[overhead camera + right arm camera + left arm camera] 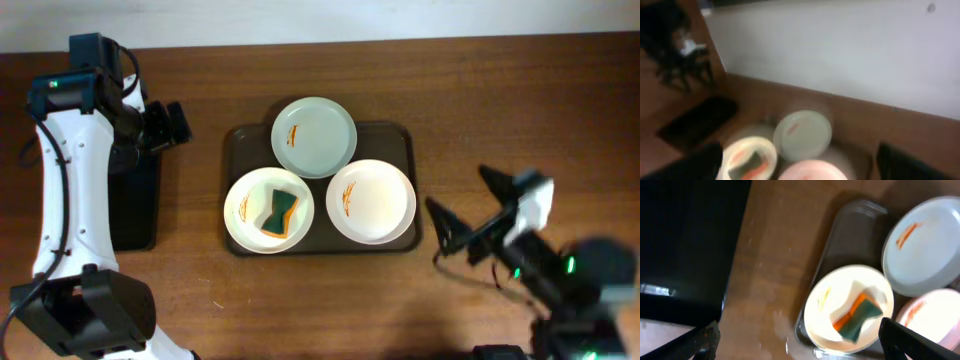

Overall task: Clean dirty plates on tray and stack at the side
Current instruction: 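Carry the sponge with the left gripper onto the front-left plate, then scrub the front-left plate with the sponge while the right gripper holds it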

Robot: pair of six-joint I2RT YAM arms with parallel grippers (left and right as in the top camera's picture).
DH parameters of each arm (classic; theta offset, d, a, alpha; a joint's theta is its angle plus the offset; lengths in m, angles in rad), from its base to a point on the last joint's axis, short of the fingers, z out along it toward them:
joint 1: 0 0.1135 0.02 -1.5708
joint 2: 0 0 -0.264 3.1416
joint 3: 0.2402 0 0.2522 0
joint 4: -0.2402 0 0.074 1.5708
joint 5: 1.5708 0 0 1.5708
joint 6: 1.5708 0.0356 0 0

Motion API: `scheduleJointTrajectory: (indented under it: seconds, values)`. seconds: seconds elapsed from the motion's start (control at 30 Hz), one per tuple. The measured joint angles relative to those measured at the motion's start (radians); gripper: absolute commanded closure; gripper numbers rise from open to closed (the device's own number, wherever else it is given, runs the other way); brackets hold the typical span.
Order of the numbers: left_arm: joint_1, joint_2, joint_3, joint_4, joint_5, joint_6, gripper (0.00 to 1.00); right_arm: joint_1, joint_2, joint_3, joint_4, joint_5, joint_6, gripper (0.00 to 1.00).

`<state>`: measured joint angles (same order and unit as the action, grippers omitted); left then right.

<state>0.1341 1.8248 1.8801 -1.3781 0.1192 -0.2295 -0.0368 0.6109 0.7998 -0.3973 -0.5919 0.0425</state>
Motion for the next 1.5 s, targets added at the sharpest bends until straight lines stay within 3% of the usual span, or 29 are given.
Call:
scheduleJointTrajectory:
  seconds: [0.07, 0.1, 0.13, 0.17, 0.2, 0.23, 0.27, 0.3, 0.37, 0.43, 0.5, 0.6, 0.97, 1.0, 1.03, 1.1, 1.2, 1.27, 1.4, 1.47, 1.5]
  values:
    - [0.0, 0.0, -0.001, -0.015, -0.001, 0.0, 0.0, 0.0, 0.401, 0.413, -0.357, -0.046, 0.008, 0.0]
    - [0.0, 0.0, 0.0, -0.016, -0.002, 0.0, 0.0, -0.001, 0.578, 0.58, -0.513, -0.114, 0.057, 0.38]
    - [0.0, 0.0, 0.0, -0.015, -0.002, 0.0, 0.0, -0.001, 0.702, 0.673, -0.522, -0.213, 0.087, 0.37]
    - [0.0, 0.0, 0.0, -0.024, -0.001, 0.0, 0.0, 0.024, 0.845, 0.759, -0.539, -0.263, 0.115, 0.2]
    - [0.0, 0.0, 0.0, -0.024, -0.001, 0.0, 0.0, 0.055, 0.895, 0.779, -0.57, -0.235, 0.123, 0.18]
    - [0.0, 0.0, 0.0, -0.024, -0.001, 0.0, 0.0, 0.138, 0.936, 0.792, -0.62, -0.099, 0.144, 0.18]
    - [0.0, 0.0, 0.0, -0.024, 0.0, 0.0, 0.0, 0.297, 0.982, 0.793, -0.648, 0.076, 0.162, 0.01]
    - [0.0, 0.0, 0.0, -0.025, 0.0, 0.0, 0.0, 0.417, 1.013, 0.794, -0.647, 0.203, 0.168, 0.01]
    - [0.0, 0.0, 0.0, -0.024, -0.001, 0.0, 0.0, 0.628, 1.117, 0.802, -0.55, 0.456, 0.178, 0.37]
    - [0.0, 0.0, 0.0, -0.026, 0.0, 0.0, 0.0, 0.664, 1.213, 0.807, -0.512, 0.5, 0.231, 0.62]
    - [0.0, 0.0, 0.0, -0.028, -0.001, 0.0, 0.0, 0.665, 1.345, 0.807, -0.486, 0.47, 0.264, 0.7]
    - [0.0, 0.0, 0.0, -0.03, -0.001, 0.0, 0.0, 0.665, 1.47, 0.807, -0.465, 0.39, 0.352, 0.7]
    - [0.0, 0.0, 0.0, -0.037, -0.001, 0.0, 0.04, 0.715, 1.516, 0.762, -0.473, 0.396, 0.583, 0.7]
    - [0.0, 0.0, 0.0, -0.038, -0.001, 0.0, 0.06, 0.719, 1.516, 0.754, -0.469, 0.411, 0.589, 0.74]
    - [0.0, 0.0, 0.0, -0.04, -0.001, 0.0, 0.07, 0.721, 1.517, 0.753, -0.464, 0.423, 0.588, 0.89]
    - [-0.009, 0.0, -0.001, -0.042, -0.001, 0.005, 0.07, 0.721, 1.517, 0.753, -0.461, 0.45, 0.595, 0.92]
    - [-0.048, 0.0, -0.05, -0.011, 0.0, 0.024, 0.07, 0.721, 1.517, 0.753, -0.457, 0.473, 0.587, 0.91]
    - [-0.053, 0.0, -0.077, 0.004, -0.001, 0.027, 0.06, 0.721, 1.517, 0.753, -0.456, 0.476, 0.582, 0.79]
    - [-0.053, 0.0, -0.08, 0.006, -0.001, 0.027, 0.06, 0.721, 1.517, 0.753, -0.458, 0.479, 0.574, 0.78]
    - [-0.053, 0.0, -0.08, 0.006, -0.001, 0.027, 0.07, 0.721, 1.52, 0.753, -0.458, 0.479, 0.573, 0.94]
    - [-0.053, 0.0, -0.08, 0.006, 0.0, 0.027, 0.07, 0.721, 1.524, 0.753, -0.458, 0.479, 0.573, 0.96]
